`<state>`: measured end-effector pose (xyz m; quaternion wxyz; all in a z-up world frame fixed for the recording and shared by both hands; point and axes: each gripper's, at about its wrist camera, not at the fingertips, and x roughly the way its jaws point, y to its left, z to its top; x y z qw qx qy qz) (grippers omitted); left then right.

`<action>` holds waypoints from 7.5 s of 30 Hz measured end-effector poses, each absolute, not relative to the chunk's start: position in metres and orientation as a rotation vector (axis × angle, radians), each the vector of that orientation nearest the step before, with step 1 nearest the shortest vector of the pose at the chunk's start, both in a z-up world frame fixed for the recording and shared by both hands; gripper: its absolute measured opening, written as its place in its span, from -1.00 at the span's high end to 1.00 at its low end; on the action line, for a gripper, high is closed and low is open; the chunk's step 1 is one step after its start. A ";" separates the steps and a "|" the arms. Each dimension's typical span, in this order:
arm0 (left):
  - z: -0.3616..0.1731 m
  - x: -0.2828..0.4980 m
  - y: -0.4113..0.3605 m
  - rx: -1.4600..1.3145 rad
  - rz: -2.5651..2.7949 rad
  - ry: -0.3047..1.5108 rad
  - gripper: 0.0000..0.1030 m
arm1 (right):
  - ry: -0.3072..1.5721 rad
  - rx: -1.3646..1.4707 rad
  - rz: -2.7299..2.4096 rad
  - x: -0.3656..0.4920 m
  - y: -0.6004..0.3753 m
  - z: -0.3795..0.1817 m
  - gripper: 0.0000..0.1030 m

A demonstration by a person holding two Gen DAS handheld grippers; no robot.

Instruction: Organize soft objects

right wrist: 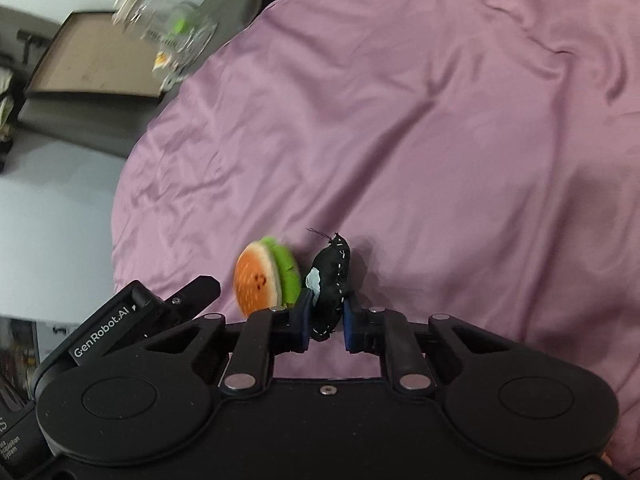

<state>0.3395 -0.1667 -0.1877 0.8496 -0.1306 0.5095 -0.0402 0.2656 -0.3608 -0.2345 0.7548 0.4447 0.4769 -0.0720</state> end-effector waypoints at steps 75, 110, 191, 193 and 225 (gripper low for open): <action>-0.085 0.212 0.041 -0.260 -0.063 0.916 0.29 | 0.785 0.574 0.008 0.175 -0.222 -0.126 0.70; -0.153 0.222 0.120 -0.299 -0.031 1.011 0.12 | 0.821 0.297 0.310 0.177 -0.072 -0.114 0.69; 0.037 -0.003 0.028 -0.140 -0.010 0.709 -0.97 | 0.673 0.148 0.121 -0.003 -0.210 0.007 -1.00; 0.037 -0.003 0.028 -0.138 -0.012 0.710 -0.97 | 0.670 0.155 0.133 -0.005 -0.210 0.009 -1.00; 0.026 0.006 0.015 -0.088 -0.007 0.756 -0.97 | 0.660 0.160 0.181 -0.005 -0.212 0.013 -1.00</action>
